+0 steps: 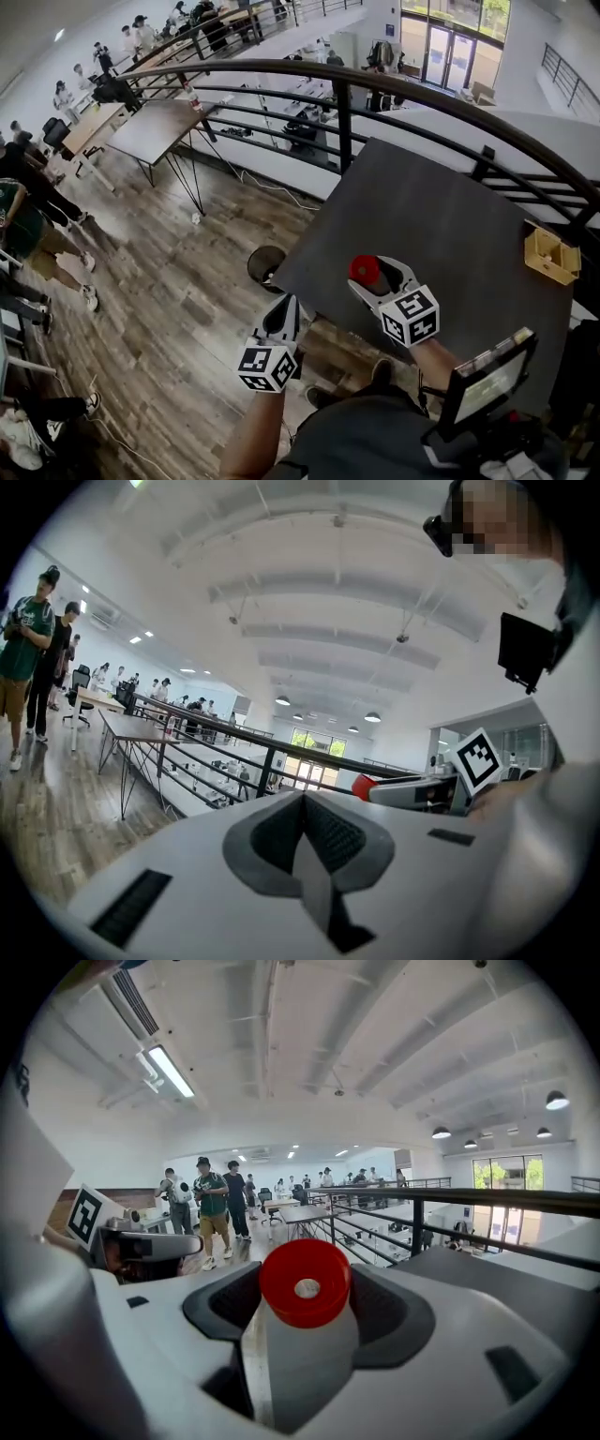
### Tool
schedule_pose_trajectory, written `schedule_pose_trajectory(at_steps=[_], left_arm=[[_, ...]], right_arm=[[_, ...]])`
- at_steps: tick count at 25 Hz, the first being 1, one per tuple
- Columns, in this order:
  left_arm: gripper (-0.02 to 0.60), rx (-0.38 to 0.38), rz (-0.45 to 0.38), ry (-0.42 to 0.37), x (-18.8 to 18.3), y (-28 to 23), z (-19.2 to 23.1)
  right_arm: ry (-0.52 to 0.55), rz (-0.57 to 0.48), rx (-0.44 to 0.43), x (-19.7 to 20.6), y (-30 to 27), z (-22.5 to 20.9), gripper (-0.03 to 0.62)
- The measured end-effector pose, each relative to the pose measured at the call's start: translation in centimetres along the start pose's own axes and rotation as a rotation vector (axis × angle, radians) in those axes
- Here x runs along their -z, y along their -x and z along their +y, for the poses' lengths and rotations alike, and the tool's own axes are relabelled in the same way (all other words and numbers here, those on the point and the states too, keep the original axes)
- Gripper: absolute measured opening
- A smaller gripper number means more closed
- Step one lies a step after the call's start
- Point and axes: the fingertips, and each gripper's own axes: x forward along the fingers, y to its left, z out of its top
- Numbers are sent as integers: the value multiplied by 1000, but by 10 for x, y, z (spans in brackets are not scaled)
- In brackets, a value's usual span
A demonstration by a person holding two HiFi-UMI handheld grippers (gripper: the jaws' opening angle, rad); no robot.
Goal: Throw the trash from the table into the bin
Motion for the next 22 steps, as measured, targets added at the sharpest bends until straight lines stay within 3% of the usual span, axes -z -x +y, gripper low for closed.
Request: schedule_pose_trajectory(at_steps=[7, 13, 18, 22], left_arm=[[11, -55, -31, 1, -20, 57, 61], [11, -97, -41, -6, -15, 51, 101], [11, -112, -65, 5, -33, 92, 133], [11, -124, -72, 2, -32, 85, 161]], right_arm=[[32, -7, -66, -21, -41, 78, 302], [36, -23, -113, -20, -82, 88, 302], [59, -15, -143, -33, -95, 146, 302], [62, -21, -166, -33, -128, 155, 302]])
